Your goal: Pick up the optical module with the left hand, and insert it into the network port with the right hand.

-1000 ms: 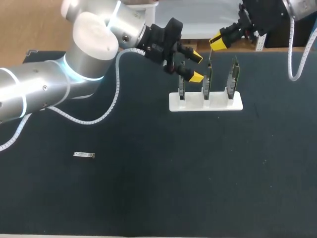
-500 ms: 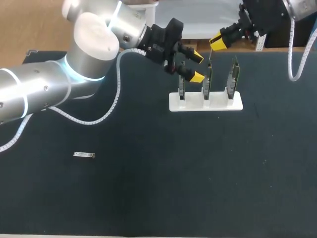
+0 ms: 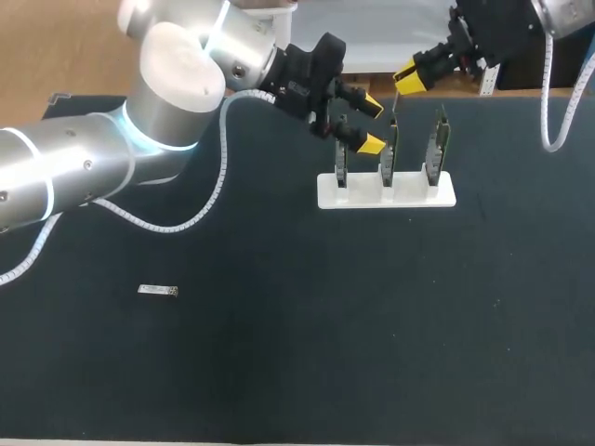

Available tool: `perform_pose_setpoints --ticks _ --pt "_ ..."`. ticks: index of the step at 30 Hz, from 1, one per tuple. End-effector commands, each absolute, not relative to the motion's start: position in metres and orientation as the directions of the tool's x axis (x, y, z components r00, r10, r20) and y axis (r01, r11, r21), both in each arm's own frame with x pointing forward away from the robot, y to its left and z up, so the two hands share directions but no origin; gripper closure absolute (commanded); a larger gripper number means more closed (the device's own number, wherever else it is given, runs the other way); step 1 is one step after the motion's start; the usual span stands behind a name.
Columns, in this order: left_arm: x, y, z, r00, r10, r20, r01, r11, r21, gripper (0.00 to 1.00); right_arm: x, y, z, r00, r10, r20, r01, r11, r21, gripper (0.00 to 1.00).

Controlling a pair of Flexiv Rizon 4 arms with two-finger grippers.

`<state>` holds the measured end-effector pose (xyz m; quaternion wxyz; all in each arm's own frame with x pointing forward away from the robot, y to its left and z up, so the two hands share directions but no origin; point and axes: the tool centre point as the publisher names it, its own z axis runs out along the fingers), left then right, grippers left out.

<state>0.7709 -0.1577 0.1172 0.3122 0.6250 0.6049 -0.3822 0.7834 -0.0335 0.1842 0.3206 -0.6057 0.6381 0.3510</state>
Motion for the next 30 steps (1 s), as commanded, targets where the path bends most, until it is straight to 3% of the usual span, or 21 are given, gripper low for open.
perform_pose_setpoints --ticks 1,30 --pt "0.773 -0.159 0.117 -0.025 0.521 -0.853 0.994 -0.076 -0.076 0.0 0.785 -0.032 0.183 -0.052 -0.549 -0.834 -0.998 0.003 0.061 1.0" --pt "0.773 -0.159 0.117 -0.025 0.521 -0.853 0.994 -0.076 -0.076 0.0 0.777 -0.029 0.171 -0.053 -0.575 -0.816 -0.997 -0.011 0.072 1.0"
